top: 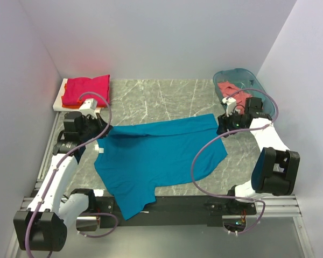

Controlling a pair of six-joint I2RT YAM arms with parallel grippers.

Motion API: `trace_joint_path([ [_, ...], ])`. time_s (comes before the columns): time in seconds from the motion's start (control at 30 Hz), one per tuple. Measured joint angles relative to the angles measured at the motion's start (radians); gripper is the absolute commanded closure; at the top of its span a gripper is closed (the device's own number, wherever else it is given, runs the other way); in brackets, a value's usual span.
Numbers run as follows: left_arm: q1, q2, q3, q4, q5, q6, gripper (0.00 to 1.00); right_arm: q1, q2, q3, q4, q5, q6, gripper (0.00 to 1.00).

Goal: Fold and stack the t-shirts
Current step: Fold the tshirt

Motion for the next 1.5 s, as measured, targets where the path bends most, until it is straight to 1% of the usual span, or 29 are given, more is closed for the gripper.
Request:
trace_joint_path([
  [0.43,0.0,0.014,-0.005,-0.076,0.012,-0.007,1.0,0.0,-0.05,-0.039,-0.013,-0.051,0.023,0.33],
  [0.5,-0.002,0.014,-0.005,-0.085,0.014,-0.008,0.97,0.0,-0.053,-0.048,-0.012,-0.055,0.027,0.33],
  [0.53,-0.013,0.013,-0.005,-0.093,0.009,-0.014,0.86,0.0,-0.055,-0.053,-0.012,-0.056,0.027,0.33],
  [0.57,-0.033,0.011,-0.005,-0.1,-0.001,-0.019,0.79,0.0,-0.055,-0.056,-0.014,-0.058,0.03,0.33],
  [0.63,-0.089,0.012,0.0,-0.121,0.006,-0.04,0.65,0.0,-0.057,-0.06,-0.013,-0.061,0.032,0.33],
  [0.67,-0.113,0.021,0.015,-0.147,0.023,-0.05,0.63,0.0,-0.058,-0.061,-0.013,-0.064,0.034,0.33],
  [0.7,-0.129,0.038,0.039,-0.178,0.044,-0.058,0.55,0.0,-0.06,-0.063,-0.013,-0.067,0.034,0.33],
  [0.73,-0.136,0.057,0.061,-0.201,0.063,-0.06,0.28,0.0,-0.062,-0.064,-0.013,-0.07,0.037,0.33],
  [0.77,-0.138,0.08,0.093,-0.233,0.084,-0.059,0.21,0.0,-0.063,-0.064,-0.013,-0.073,0.038,0.33],
  [0.83,-0.138,0.09,0.128,-0.27,0.092,-0.076,0.12,0.0,-0.066,-0.064,-0.012,-0.079,0.042,0.33],
  [0.9,-0.138,0.051,0.137,-0.293,0.057,-0.095,0.08,0.0,-0.069,-0.064,-0.01,-0.084,0.046,0.33],
  [1.0,-0.138,-0.026,0.162,-0.312,-0.019,-0.117,0.16,0.0,-0.071,-0.064,-0.009,-0.1,0.058,0.32],
  [1.03,-0.138,-0.024,0.187,-0.311,-0.031,-0.12,0.24,0.0,-0.071,-0.064,-0.009,-0.106,0.061,0.32],
  [1.07,-0.138,-0.005,0.211,-0.301,-0.032,-0.122,0.28,0.0,-0.071,-0.064,-0.01,-0.112,0.064,0.32],
  [1.13,-0.138,0.09,0.253,-0.265,-0.012,-0.116,0.36,0.0,-0.071,-0.065,-0.01,-0.121,0.067,0.32],
  [1.23,-0.138,0.304,0.286,-0.215,0.017,-0.093,0.39,0.0,-0.079,-0.074,-0.005,-0.128,0.068,0.32],
  [1.33,-0.14,0.509,0.288,-0.223,0.013,-0.072,0.4,0.0,-0.095,-0.1,0.001,-0.132,0.067,0.32],
  [1.4,-0.149,0.6,0.296,-0.251,-0.003,-0.053,0.4,0.0,-0.096,-0.108,0.0,-0.138,0.067,0.32],
  [1.5,-0.166,0.676,0.34,-0.284,-0.031,-0.021,0.43,-0.002,-0.094,-0.111,-0.002,-0.158,0.064,0.32],
])
